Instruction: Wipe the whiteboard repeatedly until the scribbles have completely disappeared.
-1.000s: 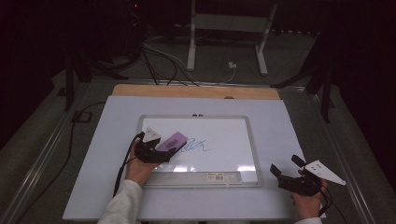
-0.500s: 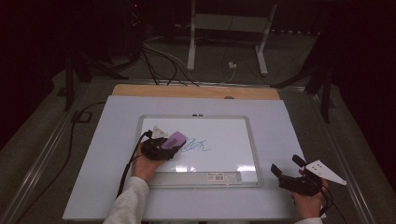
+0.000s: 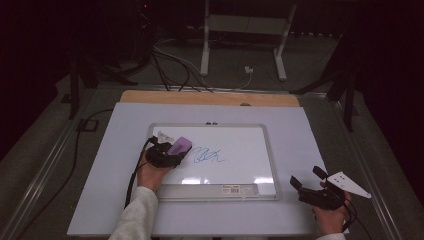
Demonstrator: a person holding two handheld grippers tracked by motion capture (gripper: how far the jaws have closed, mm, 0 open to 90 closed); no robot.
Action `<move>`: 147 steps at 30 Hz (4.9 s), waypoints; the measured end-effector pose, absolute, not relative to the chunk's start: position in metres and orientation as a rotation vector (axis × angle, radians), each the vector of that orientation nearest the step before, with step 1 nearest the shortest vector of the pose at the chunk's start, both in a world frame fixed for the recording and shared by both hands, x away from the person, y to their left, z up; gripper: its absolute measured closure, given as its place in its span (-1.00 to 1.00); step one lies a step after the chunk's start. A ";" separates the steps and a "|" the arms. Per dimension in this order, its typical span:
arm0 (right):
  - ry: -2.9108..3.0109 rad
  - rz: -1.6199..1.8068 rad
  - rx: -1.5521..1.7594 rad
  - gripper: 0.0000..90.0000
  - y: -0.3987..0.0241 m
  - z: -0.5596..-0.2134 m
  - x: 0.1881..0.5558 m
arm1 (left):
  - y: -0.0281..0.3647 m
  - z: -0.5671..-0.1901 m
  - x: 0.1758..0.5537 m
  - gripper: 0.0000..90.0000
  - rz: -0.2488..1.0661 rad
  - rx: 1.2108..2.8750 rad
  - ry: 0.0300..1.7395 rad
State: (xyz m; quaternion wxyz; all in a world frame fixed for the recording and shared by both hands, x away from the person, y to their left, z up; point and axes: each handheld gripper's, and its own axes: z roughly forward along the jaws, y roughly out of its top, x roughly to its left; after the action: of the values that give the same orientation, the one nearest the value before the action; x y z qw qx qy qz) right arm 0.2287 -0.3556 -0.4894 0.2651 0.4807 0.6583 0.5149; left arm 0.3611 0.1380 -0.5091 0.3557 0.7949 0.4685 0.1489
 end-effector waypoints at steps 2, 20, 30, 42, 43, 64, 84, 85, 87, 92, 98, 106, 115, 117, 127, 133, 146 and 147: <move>1.779 1.391 1.298 -0.99 -0.356 -0.489 0.228 | 0.135 -0.508 0.360 -0.07 0.392 2.062 1.215; 1.778 1.389 1.302 -0.99 -0.356 -0.490 0.229 | 0.119 -0.506 0.360 -0.07 0.414 2.098 1.229; 1.786 1.385 1.296 -0.99 -0.353 -0.490 0.229 | 0.088 -0.503 0.340 -0.07 0.398 2.200 1.054; 1.779 1.389 1.303 -0.99 -0.355 -0.490 0.229 | 0.105 -0.504 0.353 -0.07 0.439 2.139 1.189; 1.782 1.386 1.301 -0.99 -0.355 -0.490 0.229 | 0.103 -0.504 0.352 -0.07 0.428 2.145 1.173; 1.732 1.426 1.347 -0.99 -0.362 -0.490 0.228 | 0.096 -0.502 0.353 -0.07 0.467 2.172 1.182; 1.733 1.418 1.344 -0.99 -0.363 -0.489 0.229 | 0.096 -0.502 0.374 -0.07 0.512 2.141 1.275; 1.735 1.416 1.339 -0.99 -0.363 -0.489 0.229 | 0.094 -0.502 0.376 -0.07 0.514 2.141 1.278; 1.737 1.418 1.342 -0.99 -0.362 -0.489 0.229 | 0.091 -0.502 0.375 -0.07 0.524 2.144 1.272; 1.746 1.415 1.336 -0.99 -0.360 -0.490 0.230 | 0.070 -0.502 0.365 -0.07 0.489 2.181 1.176; 1.741 1.415 1.338 -0.99 -0.361 -0.490 0.229 | 0.072 -0.503 0.368 -0.07 0.498 2.173 1.182; 1.742 1.415 1.340 -0.99 -0.362 -0.490 0.230 | 0.079 -0.503 0.376 -0.07 0.494 2.118 1.287; 1.748 1.413 1.336 -0.99 -0.361 -0.490 0.230 | 0.049 -0.505 0.358 -0.07 0.384 2.174 1.095; 1.748 1.411 1.336 -0.99 -0.360 -0.490 0.230 | 0.049 -0.505 0.359 -0.07 0.377 2.169 1.103; 1.743 1.413 1.338 -0.99 -0.362 -0.490 0.230 | 0.073 -0.504 0.379 -0.07 0.459 2.110 1.291; 1.751 1.411 1.337 -0.99 -0.361 -0.491 0.231 | 0.059 -0.504 0.372 -0.07 0.404 2.152 1.196; 1.736 1.413 1.341 -0.99 -0.364 -0.490 0.229 | 0.054 -0.504 0.374 -0.07 0.462 2.179 1.179; 1.735 1.413 1.345 -0.99 -0.364 -0.490 0.229 | 0.057 -0.504 0.377 -0.07 0.460 2.167 1.208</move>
State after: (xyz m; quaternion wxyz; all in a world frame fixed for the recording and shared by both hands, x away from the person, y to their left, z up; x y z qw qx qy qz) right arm 0.2292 -0.3640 -0.4902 0.2623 0.4971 0.6414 0.5222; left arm 0.3770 0.0569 -0.5039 0.3042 0.8181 0.4560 0.1738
